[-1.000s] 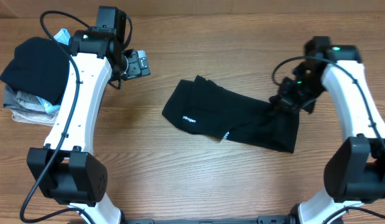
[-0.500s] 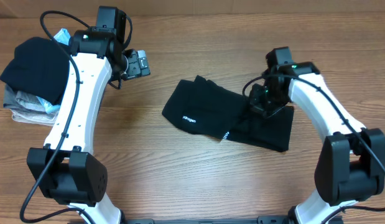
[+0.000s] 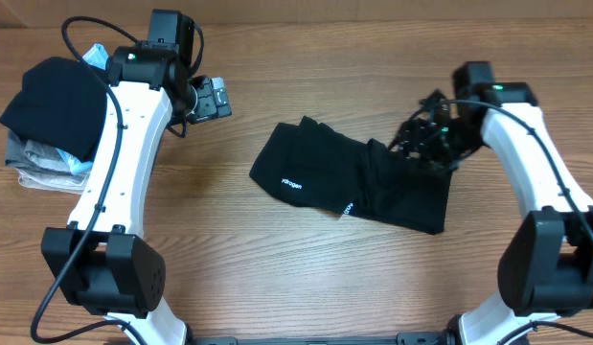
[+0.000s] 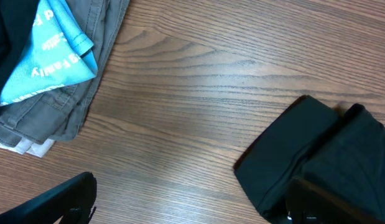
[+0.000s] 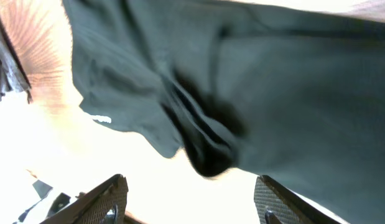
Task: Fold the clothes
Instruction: 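Fold the strip's right end leftward over the middle with the right gripper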
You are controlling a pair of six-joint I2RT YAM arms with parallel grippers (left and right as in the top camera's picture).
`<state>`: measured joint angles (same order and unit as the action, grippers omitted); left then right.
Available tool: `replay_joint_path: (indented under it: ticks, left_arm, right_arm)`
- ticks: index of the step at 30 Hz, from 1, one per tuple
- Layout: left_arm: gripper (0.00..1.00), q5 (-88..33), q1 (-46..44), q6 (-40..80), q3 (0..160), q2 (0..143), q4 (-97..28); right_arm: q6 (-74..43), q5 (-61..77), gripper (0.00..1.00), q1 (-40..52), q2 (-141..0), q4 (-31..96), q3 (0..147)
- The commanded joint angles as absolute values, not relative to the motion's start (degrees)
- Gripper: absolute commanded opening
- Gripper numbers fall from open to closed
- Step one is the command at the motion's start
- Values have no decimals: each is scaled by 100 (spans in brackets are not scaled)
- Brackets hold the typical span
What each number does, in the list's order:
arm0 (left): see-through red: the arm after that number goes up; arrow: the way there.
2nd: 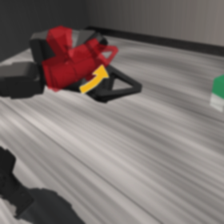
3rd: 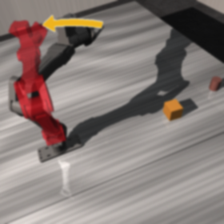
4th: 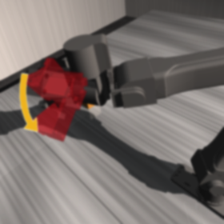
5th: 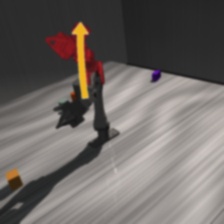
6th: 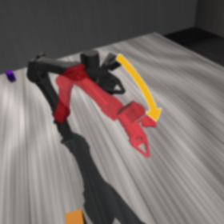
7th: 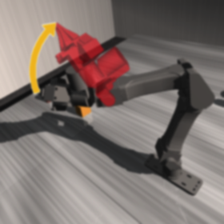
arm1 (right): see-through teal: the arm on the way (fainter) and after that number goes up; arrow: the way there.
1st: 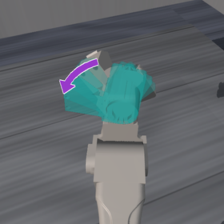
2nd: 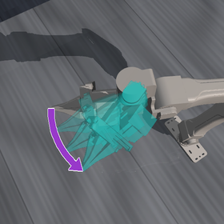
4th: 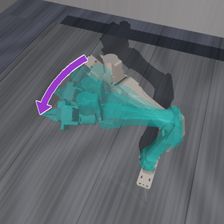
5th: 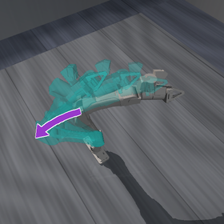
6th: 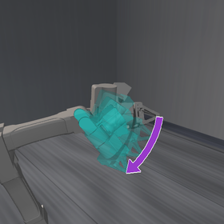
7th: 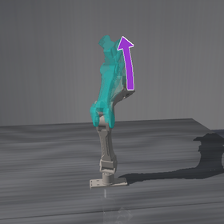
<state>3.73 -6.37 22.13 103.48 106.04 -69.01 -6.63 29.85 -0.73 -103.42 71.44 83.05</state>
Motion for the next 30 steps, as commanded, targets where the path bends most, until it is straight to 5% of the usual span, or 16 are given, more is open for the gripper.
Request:
replay_joint_path:
  ticks: [1,2,6,8,17,30]
  left_arm:
    - [100,447,-639,2121,10324,10676,-6895]
    - [100,445,-639,2121,10324,10676,-6897]
    - [100,447,-639,2121,10324,10676,-6895]
    - [100,447,-639,2121,10324,10676,-6895]
    - [100,447,-639,2121,10324,10676,-6897]
    - [100,447,-639,2121,10324,10676,-6895]
  right_arm:
    - [-565,2751,66,-126,-10171,7277,8219]
    - [-742,2499,63,-123,-10173,7264,8119]
    - [-1247,1920,15,-25,-10175,6884,7570]
    - [-1433,1933,6,58,-10175,6632,7308]
    - [-1651,3065,4,762,-10180,5310,6403]
    - [-934,3457,4,895,-10082,5704,6814]
